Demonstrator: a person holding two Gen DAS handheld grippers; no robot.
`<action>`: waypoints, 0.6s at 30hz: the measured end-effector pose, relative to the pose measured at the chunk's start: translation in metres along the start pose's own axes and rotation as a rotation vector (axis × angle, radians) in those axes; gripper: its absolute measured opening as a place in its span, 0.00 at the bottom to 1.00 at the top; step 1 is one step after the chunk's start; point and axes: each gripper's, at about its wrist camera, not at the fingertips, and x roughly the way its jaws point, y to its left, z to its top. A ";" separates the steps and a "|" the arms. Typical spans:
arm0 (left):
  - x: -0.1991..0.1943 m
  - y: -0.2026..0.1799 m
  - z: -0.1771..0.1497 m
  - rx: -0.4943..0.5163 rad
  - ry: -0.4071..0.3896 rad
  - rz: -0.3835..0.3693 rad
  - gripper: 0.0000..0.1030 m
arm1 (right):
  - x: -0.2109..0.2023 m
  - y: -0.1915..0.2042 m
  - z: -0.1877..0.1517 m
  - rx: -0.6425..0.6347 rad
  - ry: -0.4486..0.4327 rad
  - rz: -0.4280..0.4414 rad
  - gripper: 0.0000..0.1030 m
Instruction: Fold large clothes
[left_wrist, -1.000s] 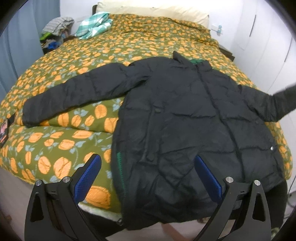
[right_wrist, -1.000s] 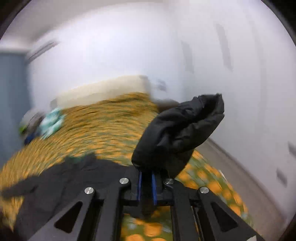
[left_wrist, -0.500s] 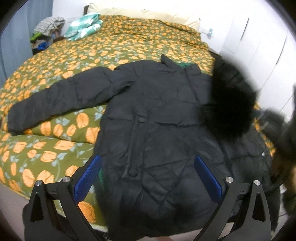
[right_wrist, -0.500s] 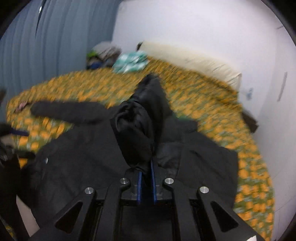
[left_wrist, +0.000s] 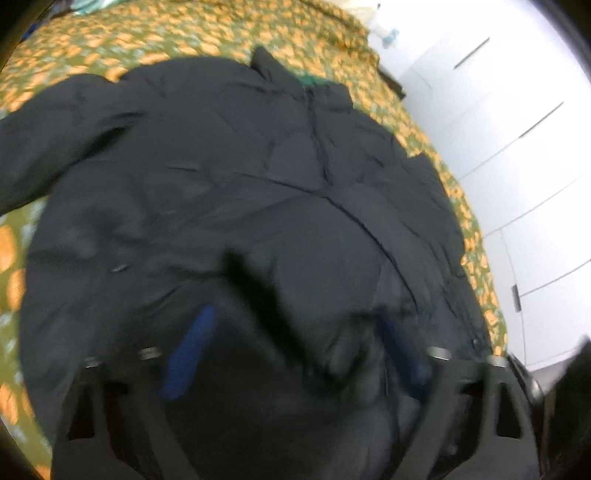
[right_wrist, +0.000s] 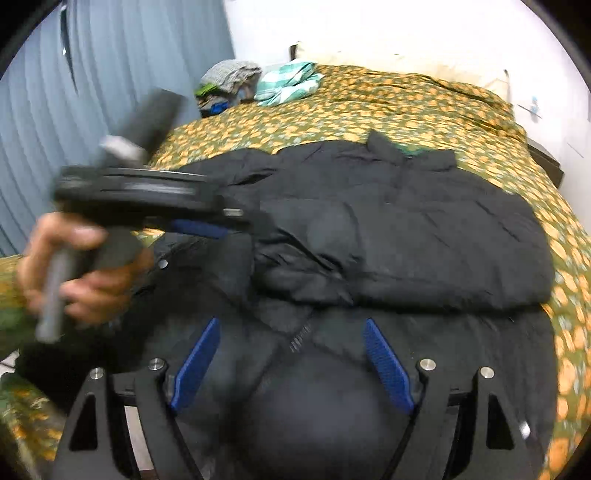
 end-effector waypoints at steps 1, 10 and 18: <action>0.009 -0.002 0.004 -0.001 0.023 0.004 0.35 | -0.010 -0.006 -0.005 0.014 -0.006 -0.007 0.80; -0.026 -0.003 0.098 0.052 -0.123 0.153 0.09 | -0.059 -0.116 0.009 0.161 -0.080 -0.158 0.80; -0.005 0.066 0.140 -0.050 -0.108 0.319 0.14 | 0.001 -0.229 0.094 0.270 -0.084 -0.228 0.79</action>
